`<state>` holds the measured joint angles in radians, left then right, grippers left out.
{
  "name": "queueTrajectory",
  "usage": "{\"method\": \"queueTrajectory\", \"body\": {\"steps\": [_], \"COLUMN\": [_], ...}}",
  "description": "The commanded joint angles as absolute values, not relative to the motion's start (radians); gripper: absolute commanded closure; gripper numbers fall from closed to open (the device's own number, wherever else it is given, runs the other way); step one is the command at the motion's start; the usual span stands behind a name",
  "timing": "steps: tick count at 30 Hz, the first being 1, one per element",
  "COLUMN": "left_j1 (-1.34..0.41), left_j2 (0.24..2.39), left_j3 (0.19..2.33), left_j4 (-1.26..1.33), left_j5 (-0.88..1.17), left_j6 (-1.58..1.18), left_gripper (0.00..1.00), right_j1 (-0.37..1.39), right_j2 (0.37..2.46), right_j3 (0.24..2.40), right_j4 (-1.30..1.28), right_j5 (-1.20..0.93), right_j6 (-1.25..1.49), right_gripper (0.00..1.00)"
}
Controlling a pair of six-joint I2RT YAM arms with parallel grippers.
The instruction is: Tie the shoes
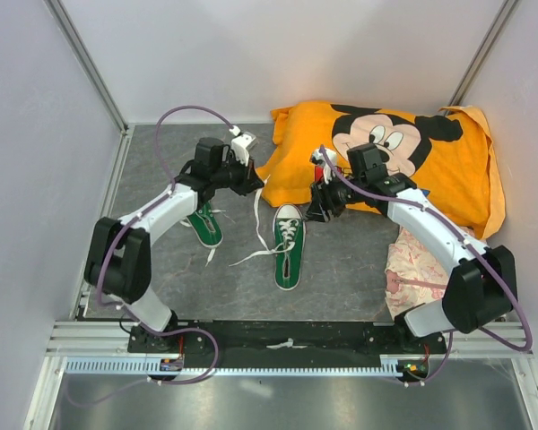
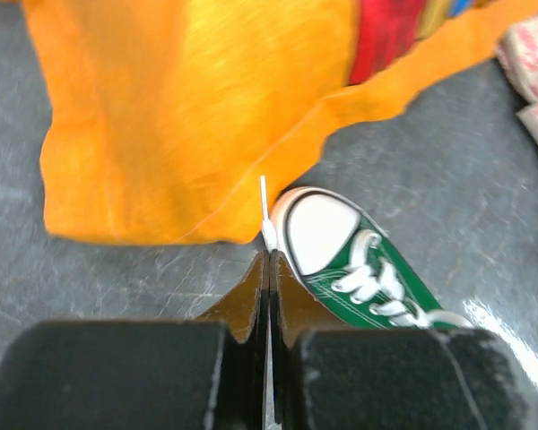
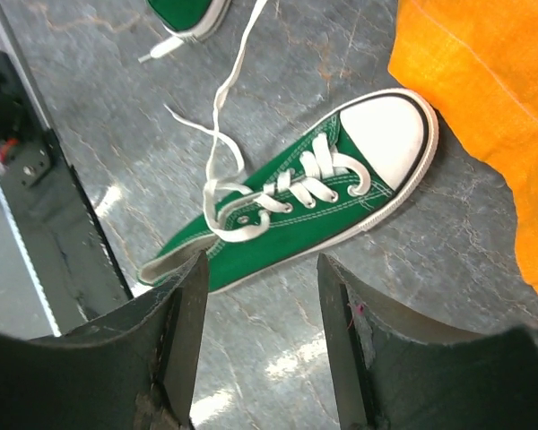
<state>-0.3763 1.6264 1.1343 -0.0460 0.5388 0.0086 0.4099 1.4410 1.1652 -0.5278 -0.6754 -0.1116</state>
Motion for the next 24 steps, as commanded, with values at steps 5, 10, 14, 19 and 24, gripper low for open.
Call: {"method": "queueTrajectory", "body": {"steps": [5,10,14,19,24], "left_j1": [-0.315,-0.295,-0.291,-0.291,-0.287], "left_j2": [1.802,1.861,1.887,1.910,1.930], "left_j3": [1.222,1.249,1.250,1.255,1.264], "left_j4": [-0.005,-0.025,-0.037,-0.048,-0.054], "left_j5": [0.426,0.423,0.425,0.430,0.437], "left_j6": [-0.187,-0.206,-0.206,-0.204,-0.206], "left_gripper": [0.99,0.98,0.98,0.98,0.98], "right_j1": [0.491,0.607,0.682,0.721,0.747], "right_j2": [1.476,1.485,1.528,1.589,1.614], "right_j3": [1.151,1.154,1.170,1.187,1.186], "right_j4": [-0.552,-0.580,-0.587,-0.604,-0.594], "right_j5": [-0.686,-0.597,-0.551,-0.509,-0.463], "right_j6": [-0.389,-0.573,-0.658,-0.750,-0.801], "right_gripper": [0.35,0.35,0.40,0.42,0.46]}}
